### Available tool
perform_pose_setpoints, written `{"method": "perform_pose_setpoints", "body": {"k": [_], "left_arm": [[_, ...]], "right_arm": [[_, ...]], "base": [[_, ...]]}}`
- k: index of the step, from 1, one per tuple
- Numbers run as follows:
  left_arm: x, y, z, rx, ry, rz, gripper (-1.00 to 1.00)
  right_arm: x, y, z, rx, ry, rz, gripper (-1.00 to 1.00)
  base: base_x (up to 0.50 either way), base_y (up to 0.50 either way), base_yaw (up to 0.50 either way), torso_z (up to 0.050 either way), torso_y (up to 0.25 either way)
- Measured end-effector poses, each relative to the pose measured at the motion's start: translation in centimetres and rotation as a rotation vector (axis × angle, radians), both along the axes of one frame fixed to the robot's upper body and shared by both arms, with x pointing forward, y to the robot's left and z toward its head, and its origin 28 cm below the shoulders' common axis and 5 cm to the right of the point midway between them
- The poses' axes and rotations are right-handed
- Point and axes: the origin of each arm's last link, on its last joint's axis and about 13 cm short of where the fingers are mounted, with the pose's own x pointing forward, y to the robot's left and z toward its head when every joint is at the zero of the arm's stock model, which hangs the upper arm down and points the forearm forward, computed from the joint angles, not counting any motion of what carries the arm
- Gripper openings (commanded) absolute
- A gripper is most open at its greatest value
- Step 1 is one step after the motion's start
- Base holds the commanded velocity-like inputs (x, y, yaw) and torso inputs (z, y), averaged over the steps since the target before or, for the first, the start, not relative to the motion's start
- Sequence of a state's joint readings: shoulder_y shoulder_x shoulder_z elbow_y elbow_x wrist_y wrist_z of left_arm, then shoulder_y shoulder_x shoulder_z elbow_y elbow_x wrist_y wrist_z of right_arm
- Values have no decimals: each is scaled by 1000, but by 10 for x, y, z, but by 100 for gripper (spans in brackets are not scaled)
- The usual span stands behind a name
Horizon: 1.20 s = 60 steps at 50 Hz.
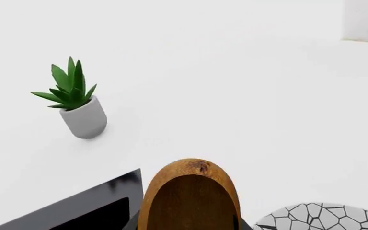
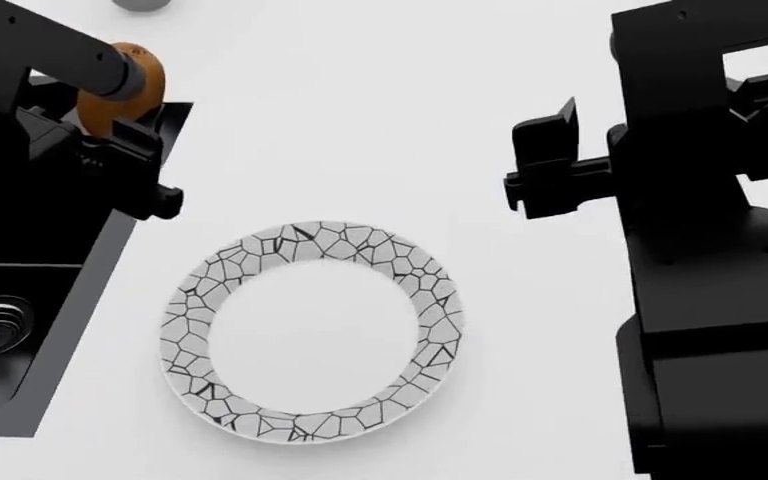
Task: Pick the kiwi from the sink and place it on the plate located on the counter
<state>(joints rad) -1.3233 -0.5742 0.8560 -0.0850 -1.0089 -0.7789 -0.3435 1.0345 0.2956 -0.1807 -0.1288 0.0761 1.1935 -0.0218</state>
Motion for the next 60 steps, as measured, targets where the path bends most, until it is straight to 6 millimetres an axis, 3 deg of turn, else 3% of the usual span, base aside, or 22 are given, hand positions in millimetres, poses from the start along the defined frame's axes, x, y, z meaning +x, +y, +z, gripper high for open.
{"method": "perform_pose_setpoints", "body": {"k": [27,60], "left_arm": [[0,3,2,1,14,13,-100],[-10,-16,14,-36,229,-218,-100]], "right_arm": [[2,3,1,-11,-3,7,100],[2,0,-3,-4,4,2,100]], "base": [[0,0,0,0,0],[0,0,0,0,0]]}}
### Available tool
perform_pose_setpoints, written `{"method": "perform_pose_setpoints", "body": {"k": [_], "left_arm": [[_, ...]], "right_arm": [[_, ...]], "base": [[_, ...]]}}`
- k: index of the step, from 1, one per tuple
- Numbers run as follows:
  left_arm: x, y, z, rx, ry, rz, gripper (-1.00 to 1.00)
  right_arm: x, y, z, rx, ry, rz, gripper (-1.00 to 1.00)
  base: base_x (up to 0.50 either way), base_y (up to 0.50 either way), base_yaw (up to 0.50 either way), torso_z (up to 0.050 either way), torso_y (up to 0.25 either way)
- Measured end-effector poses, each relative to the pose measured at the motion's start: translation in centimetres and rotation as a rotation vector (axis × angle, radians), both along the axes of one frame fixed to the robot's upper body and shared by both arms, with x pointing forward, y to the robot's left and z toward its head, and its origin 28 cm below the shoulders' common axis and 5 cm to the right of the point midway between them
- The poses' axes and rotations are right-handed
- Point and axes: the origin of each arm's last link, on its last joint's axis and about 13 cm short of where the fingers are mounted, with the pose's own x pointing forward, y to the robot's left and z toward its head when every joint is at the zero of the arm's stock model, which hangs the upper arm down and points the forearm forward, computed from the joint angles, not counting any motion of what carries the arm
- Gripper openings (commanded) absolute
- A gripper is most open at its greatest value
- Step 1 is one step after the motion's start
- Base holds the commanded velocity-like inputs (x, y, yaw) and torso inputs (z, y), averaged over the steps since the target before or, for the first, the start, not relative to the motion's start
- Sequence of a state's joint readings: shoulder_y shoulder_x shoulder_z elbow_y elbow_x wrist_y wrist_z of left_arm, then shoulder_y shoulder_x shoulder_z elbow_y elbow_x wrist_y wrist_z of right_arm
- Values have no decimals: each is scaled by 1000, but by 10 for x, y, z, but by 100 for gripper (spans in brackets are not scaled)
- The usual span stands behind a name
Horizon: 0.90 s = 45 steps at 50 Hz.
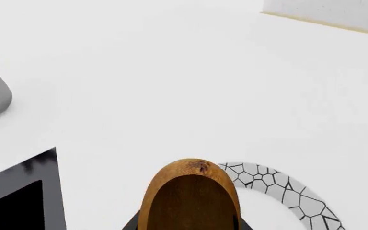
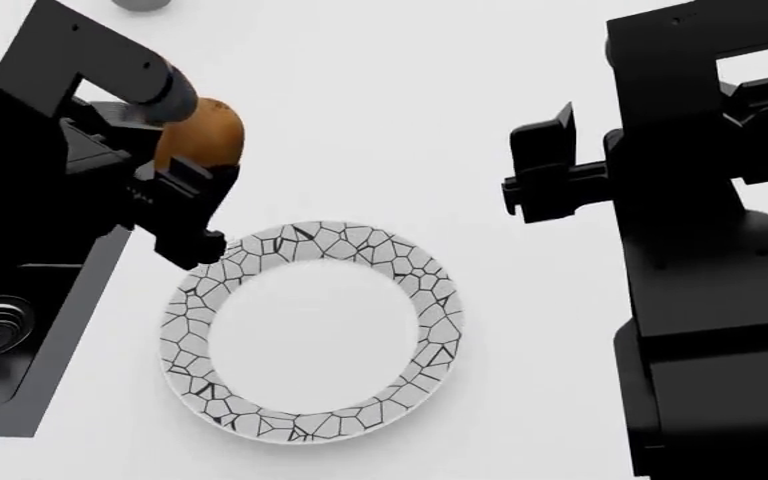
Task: Pick the kiwi from the sink and place it on the plate located on the counter
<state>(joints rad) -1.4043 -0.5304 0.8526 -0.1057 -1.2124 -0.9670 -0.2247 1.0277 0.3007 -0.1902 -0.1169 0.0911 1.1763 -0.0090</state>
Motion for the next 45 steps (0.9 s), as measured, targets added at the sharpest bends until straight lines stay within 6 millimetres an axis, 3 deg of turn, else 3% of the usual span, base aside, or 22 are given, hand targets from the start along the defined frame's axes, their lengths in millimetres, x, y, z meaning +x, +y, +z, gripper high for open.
{"method": "perform_pose_setpoints", "body": {"k": [29,45], "left_arm": [[-4,-19,-13,44,109,-126,-100],[-6,-24,-8,92,205,-185,-100]], "right_arm": [[0,-1,-5,12,9,1,100],[1,-1,-5,12,9,3,100]], "base": [[0,0,0,0,0],[0,0,0,0,0]]}}
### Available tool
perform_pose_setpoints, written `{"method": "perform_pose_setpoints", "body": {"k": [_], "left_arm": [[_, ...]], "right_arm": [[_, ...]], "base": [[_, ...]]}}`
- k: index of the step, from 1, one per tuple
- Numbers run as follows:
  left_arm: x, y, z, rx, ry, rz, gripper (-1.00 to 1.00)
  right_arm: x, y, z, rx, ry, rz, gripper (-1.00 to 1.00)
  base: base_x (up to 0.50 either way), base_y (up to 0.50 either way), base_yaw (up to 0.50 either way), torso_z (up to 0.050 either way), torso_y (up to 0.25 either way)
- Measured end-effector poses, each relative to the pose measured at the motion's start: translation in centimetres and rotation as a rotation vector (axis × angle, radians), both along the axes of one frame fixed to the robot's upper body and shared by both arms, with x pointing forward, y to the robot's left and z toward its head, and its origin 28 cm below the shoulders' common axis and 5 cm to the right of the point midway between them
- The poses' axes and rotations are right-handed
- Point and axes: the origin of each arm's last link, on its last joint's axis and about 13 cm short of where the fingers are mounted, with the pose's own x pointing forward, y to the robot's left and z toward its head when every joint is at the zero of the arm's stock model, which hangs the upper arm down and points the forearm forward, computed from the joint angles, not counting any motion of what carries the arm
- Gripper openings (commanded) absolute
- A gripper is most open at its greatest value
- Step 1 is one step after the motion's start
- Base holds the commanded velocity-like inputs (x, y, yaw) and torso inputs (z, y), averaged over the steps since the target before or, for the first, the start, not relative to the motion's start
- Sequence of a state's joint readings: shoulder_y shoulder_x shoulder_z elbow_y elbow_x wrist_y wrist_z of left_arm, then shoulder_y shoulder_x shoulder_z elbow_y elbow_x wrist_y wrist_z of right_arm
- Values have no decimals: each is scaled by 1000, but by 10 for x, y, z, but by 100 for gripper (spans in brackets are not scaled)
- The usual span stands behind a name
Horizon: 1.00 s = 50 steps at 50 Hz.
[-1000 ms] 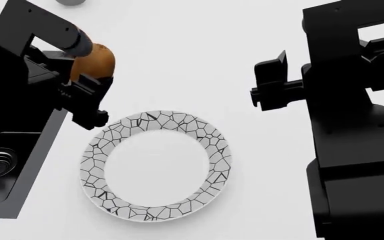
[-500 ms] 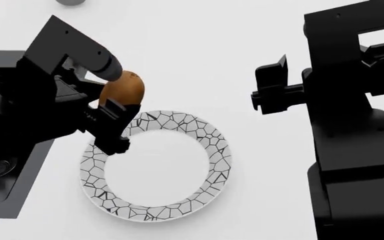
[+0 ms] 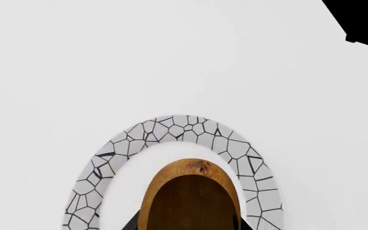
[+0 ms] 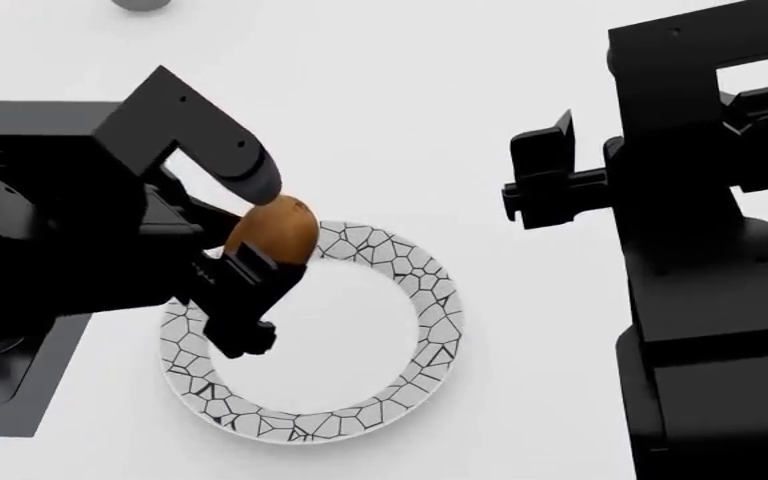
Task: Pick the kiwi from the sink and place it on the plate located on the counter
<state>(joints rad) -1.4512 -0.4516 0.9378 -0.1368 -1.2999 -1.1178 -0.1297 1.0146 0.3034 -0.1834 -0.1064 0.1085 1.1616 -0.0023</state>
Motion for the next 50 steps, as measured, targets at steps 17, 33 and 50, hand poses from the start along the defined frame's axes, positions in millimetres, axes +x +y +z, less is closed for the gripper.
{"method": "perform_pose_setpoints", "body": {"k": [17,33,50], "left_arm": [[5,-7,11,59,139,-59,-100],[12,-15,16,142,199,-88,-100],[19,-24,16,243,201,-115,-100]], "right_arm": [[1,0,0,-1,-2,4,100],[1,0,-1,3,-3,3,100],[0,-1,-3,12,-3,1,100]], "base": [[0,0,0,0,1],[0,0,0,0,0],[0,0,0,0,1]]}}
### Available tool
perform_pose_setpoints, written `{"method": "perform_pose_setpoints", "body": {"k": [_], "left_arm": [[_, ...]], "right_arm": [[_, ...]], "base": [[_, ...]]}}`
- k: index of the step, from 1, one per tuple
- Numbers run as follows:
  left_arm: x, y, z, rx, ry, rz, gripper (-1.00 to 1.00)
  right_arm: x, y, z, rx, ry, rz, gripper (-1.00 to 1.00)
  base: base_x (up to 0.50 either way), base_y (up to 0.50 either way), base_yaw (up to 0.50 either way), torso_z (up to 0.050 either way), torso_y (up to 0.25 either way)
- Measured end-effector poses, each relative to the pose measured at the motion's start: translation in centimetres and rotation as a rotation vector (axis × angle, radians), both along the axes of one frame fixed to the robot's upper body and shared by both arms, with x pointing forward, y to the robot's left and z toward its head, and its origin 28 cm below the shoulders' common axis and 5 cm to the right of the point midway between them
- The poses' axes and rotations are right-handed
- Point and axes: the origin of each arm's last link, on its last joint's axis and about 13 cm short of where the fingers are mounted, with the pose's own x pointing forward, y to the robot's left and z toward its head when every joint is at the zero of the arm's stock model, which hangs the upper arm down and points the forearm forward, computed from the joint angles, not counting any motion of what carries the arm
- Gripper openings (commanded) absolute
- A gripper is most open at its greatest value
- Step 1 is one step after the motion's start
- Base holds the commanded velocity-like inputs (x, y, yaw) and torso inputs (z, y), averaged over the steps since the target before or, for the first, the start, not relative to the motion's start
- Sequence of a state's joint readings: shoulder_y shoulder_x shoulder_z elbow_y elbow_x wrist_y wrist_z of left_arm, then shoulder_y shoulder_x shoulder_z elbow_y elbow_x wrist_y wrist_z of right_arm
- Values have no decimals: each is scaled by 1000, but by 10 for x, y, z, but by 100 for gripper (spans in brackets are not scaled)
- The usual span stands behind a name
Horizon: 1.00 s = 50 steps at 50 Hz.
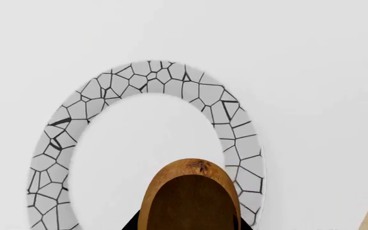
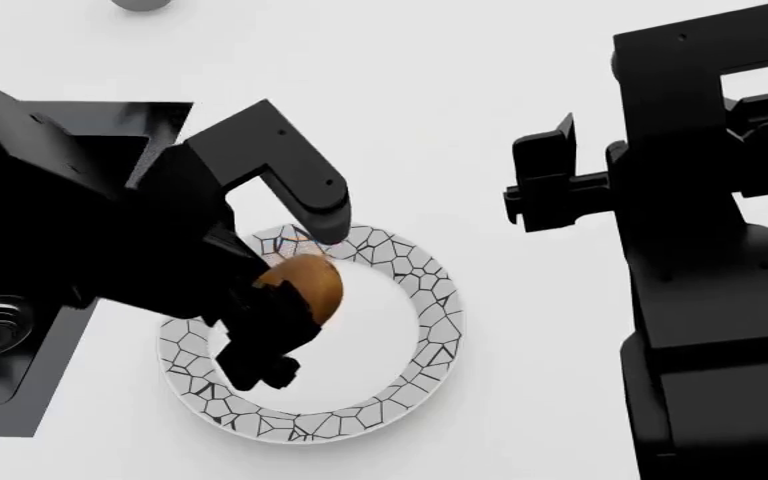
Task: Pick the kiwi from the sink and place it on the plate located on the counter
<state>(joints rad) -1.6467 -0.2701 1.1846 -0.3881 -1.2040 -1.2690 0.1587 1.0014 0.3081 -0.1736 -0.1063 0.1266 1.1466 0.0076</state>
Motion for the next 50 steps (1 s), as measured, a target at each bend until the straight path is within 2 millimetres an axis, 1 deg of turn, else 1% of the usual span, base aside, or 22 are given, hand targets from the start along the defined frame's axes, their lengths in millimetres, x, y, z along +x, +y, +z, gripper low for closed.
{"method": "perform_pose_setpoints", "body": {"k": [19,50], "left_arm": [[7,-7,-3,44,10,-20,-100],[8,-10,-11,64,34,-34,-100]], "right_arm": [[0,-1,-3,8,3,-2,100],[-1,-2,-5,10,8,-7,100]], "base": [[0,0,0,0,0],[0,0,0,0,0]]}}
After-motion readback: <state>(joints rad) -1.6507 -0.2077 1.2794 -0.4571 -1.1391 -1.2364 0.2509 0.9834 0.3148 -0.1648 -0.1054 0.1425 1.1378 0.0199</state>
